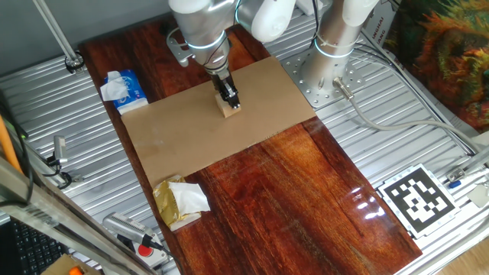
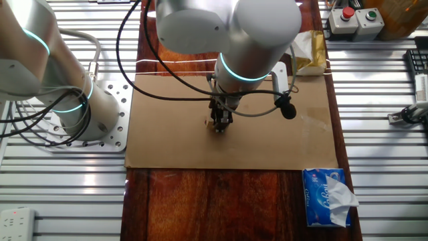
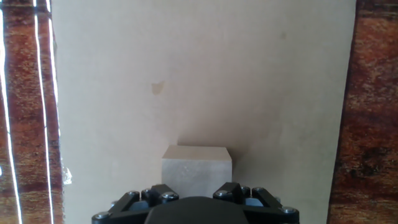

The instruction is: Grab the block and place it at the designated location

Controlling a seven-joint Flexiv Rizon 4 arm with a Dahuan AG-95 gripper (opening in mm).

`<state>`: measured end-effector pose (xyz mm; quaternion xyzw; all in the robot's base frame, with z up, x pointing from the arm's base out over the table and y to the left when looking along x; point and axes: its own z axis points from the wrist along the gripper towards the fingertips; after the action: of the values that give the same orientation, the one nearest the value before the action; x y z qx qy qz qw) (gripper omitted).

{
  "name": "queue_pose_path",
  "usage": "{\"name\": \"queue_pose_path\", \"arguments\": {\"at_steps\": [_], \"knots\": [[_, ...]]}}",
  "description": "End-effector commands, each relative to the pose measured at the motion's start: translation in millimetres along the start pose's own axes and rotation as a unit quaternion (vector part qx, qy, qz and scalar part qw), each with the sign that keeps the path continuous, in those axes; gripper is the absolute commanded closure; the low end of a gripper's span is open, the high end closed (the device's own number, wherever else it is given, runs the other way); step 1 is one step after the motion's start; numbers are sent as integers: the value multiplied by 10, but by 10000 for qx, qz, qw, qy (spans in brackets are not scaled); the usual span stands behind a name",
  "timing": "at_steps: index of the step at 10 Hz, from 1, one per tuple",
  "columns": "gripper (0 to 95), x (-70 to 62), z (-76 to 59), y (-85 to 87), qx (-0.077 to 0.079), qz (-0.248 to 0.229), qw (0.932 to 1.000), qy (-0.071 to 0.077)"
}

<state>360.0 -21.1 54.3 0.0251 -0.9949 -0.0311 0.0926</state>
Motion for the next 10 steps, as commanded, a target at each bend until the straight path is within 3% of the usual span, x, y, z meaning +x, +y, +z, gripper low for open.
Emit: {"name": "queue_pose_path", "arguments": {"at_steps": [1, 5, 10], "knots": [[760, -19, 6, 2, -16, 17, 10000, 35], [760, -23, 28, -3, -88, 42, 9997, 241], [760, -23, 39, -10, -121, 65, 9992, 367]]}}
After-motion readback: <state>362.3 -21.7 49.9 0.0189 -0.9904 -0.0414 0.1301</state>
